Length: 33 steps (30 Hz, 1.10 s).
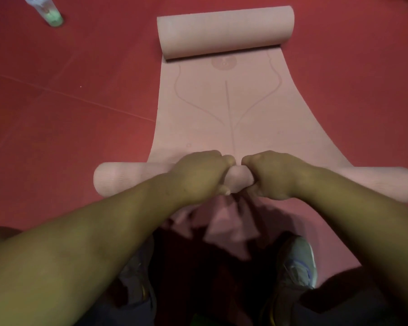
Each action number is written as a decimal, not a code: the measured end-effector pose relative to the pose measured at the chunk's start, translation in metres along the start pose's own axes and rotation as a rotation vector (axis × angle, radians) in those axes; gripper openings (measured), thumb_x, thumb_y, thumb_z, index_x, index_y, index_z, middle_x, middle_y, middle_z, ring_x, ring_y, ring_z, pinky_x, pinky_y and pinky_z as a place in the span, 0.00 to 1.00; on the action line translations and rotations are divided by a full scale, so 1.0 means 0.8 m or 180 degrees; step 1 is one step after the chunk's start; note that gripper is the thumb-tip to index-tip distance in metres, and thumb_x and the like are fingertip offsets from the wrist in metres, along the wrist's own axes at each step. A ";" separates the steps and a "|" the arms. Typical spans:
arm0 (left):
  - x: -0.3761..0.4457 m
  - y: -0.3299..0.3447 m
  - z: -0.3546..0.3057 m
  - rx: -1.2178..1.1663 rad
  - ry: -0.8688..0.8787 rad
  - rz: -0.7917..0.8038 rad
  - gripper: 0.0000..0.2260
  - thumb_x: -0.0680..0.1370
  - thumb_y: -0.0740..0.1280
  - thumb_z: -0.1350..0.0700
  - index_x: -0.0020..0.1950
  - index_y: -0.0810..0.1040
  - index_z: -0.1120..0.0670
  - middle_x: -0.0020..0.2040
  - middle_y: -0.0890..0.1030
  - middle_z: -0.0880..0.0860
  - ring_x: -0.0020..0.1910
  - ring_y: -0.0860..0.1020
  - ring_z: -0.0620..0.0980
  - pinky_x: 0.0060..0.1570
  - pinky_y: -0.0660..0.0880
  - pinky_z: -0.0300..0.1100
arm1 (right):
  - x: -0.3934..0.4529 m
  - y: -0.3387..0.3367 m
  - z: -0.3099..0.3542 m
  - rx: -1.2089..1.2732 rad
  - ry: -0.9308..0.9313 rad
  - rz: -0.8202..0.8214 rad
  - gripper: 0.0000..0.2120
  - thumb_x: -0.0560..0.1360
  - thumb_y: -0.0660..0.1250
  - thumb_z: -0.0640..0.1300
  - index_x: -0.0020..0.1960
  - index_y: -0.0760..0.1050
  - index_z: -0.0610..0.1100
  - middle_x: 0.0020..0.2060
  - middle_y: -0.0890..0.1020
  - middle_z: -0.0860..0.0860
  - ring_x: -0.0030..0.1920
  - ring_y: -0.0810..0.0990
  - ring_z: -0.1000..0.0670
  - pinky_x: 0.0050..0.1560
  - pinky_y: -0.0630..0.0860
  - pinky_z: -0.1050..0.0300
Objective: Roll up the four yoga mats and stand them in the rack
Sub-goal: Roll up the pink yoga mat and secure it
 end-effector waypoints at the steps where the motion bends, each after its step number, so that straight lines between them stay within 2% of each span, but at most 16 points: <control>1: 0.000 -0.001 0.000 -0.0017 0.0039 -0.0002 0.16 0.75 0.73 0.45 0.58 0.74 0.48 0.47 0.76 0.48 0.49 0.77 0.53 0.45 0.71 0.47 | 0.000 -0.002 0.000 -0.0020 -0.0019 -0.0051 0.14 0.71 0.71 0.55 0.49 0.69 0.52 0.44 0.78 0.53 0.49 0.79 0.44 0.48 0.77 0.50; 5: -0.001 0.002 0.011 -0.0698 -0.0063 0.0487 0.13 0.76 0.73 0.50 0.58 0.78 0.50 0.49 0.81 0.47 0.51 0.78 0.51 0.47 0.72 0.43 | -0.003 -0.004 0.013 -0.0592 -0.0063 -0.0643 0.25 0.69 0.73 0.64 0.58 0.70 0.53 0.51 0.78 0.49 0.54 0.78 0.43 0.47 0.68 0.52; 8: -0.005 0.003 0.010 -0.0947 -0.0009 0.0896 0.15 0.77 0.73 0.50 0.62 0.77 0.50 0.47 0.78 0.42 0.49 0.77 0.48 0.47 0.72 0.41 | -0.002 0.003 0.014 -0.0447 -0.0124 -0.0553 0.24 0.69 0.74 0.63 0.58 0.72 0.51 0.51 0.80 0.50 0.52 0.79 0.44 0.45 0.70 0.54; 10: -0.007 0.002 0.003 -0.0628 0.0018 0.0773 0.21 0.76 0.73 0.48 0.66 0.74 0.48 0.53 0.80 0.46 0.52 0.78 0.51 0.52 0.75 0.45 | -0.001 0.010 0.008 -0.0067 -0.0121 -0.0304 0.21 0.69 0.75 0.59 0.57 0.74 0.52 0.50 0.81 0.51 0.51 0.80 0.45 0.46 0.74 0.54; 13: -0.009 0.010 -0.014 0.0504 -0.0086 0.0162 0.25 0.73 0.73 0.47 0.63 0.65 0.48 0.54 0.79 0.50 0.51 0.80 0.56 0.43 0.74 0.48 | 0.001 0.012 -0.004 0.0397 -0.0062 -0.0138 0.18 0.67 0.78 0.56 0.53 0.76 0.56 0.46 0.82 0.55 0.48 0.81 0.47 0.49 0.79 0.51; 14: -0.009 0.015 -0.018 0.0635 -0.0086 0.0079 0.24 0.73 0.73 0.48 0.62 0.63 0.49 0.54 0.79 0.51 0.51 0.80 0.56 0.41 0.72 0.48 | 0.001 0.010 -0.004 0.0395 -0.0091 -0.0167 0.19 0.66 0.78 0.56 0.53 0.76 0.56 0.46 0.82 0.56 0.48 0.81 0.47 0.49 0.79 0.51; 15: -0.007 0.021 -0.017 0.0579 -0.0104 0.0156 0.23 0.74 0.72 0.50 0.62 0.63 0.50 0.53 0.79 0.52 0.51 0.80 0.57 0.41 0.71 0.47 | 0.001 0.008 -0.002 0.0267 -0.0135 -0.0252 0.20 0.65 0.79 0.57 0.54 0.76 0.56 0.46 0.81 0.55 0.48 0.81 0.47 0.48 0.79 0.51; 18: -0.004 0.022 0.008 -0.0359 -0.0236 0.0876 0.20 0.75 0.73 0.54 0.58 0.64 0.49 0.51 0.76 0.49 0.49 0.76 0.52 0.44 0.70 0.44 | 0.000 0.002 0.009 -0.0322 -0.0213 -0.0691 0.27 0.65 0.77 0.63 0.58 0.73 0.55 0.47 0.77 0.52 0.49 0.77 0.46 0.46 0.73 0.51; 21: -0.006 0.017 0.017 -0.0914 -0.0235 0.1189 0.21 0.73 0.75 0.56 0.57 0.66 0.47 0.51 0.76 0.47 0.50 0.75 0.47 0.42 0.71 0.39 | 0.002 0.003 0.016 -0.0239 -0.0305 -0.0655 0.19 0.72 0.73 0.61 0.53 0.74 0.48 0.44 0.79 0.49 0.47 0.78 0.44 0.43 0.74 0.51; 24: -0.006 0.022 0.008 -0.0602 -0.0162 0.0794 0.22 0.71 0.75 0.53 0.61 0.69 0.49 0.54 0.79 0.50 0.52 0.79 0.53 0.47 0.76 0.44 | 0.001 0.010 0.010 0.0113 -0.0269 -0.0314 0.12 0.74 0.72 0.55 0.45 0.72 0.50 0.42 0.79 0.50 0.44 0.77 0.45 0.42 0.72 0.53; 26: -0.005 0.017 0.002 0.0024 -0.0240 0.0258 0.26 0.70 0.77 0.48 0.63 0.68 0.49 0.54 0.77 0.51 0.50 0.79 0.55 0.47 0.77 0.49 | -0.001 0.008 0.005 0.0302 -0.0263 -0.0206 0.13 0.75 0.72 0.54 0.42 0.69 0.53 0.39 0.77 0.53 0.42 0.76 0.47 0.41 0.70 0.55; 28: -0.002 0.009 -0.001 0.0296 -0.0258 -0.0139 0.23 0.71 0.76 0.48 0.59 0.70 0.51 0.53 0.78 0.53 0.51 0.79 0.57 0.46 0.75 0.49 | -0.002 0.002 0.004 0.0319 -0.0302 -0.0275 0.13 0.74 0.72 0.55 0.43 0.69 0.53 0.38 0.76 0.54 0.42 0.76 0.47 0.41 0.70 0.54; 30: 0.000 0.011 0.005 0.0055 -0.0301 -0.0048 0.18 0.72 0.77 0.48 0.51 0.70 0.49 0.51 0.81 0.52 0.51 0.79 0.56 0.45 0.73 0.46 | -0.004 -0.001 0.007 0.0087 -0.0315 -0.0430 0.15 0.73 0.73 0.57 0.50 0.72 0.50 0.42 0.78 0.52 0.46 0.79 0.45 0.44 0.73 0.52; 33: -0.003 0.016 0.012 -0.0496 -0.0314 0.0359 0.15 0.71 0.77 0.48 0.47 0.71 0.45 0.47 0.81 0.49 0.49 0.79 0.53 0.46 0.75 0.45 | -0.004 0.008 0.017 -0.0515 -0.0326 -0.0594 0.28 0.68 0.75 0.61 0.61 0.68 0.53 0.49 0.79 0.51 0.52 0.79 0.43 0.47 0.70 0.52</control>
Point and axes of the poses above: each hand's wrist, its own x-axis towards the middle knuckle, its own y-axis out of the palm, z = x × y, the point moved 7 cm from there along x, towards the middle knuckle
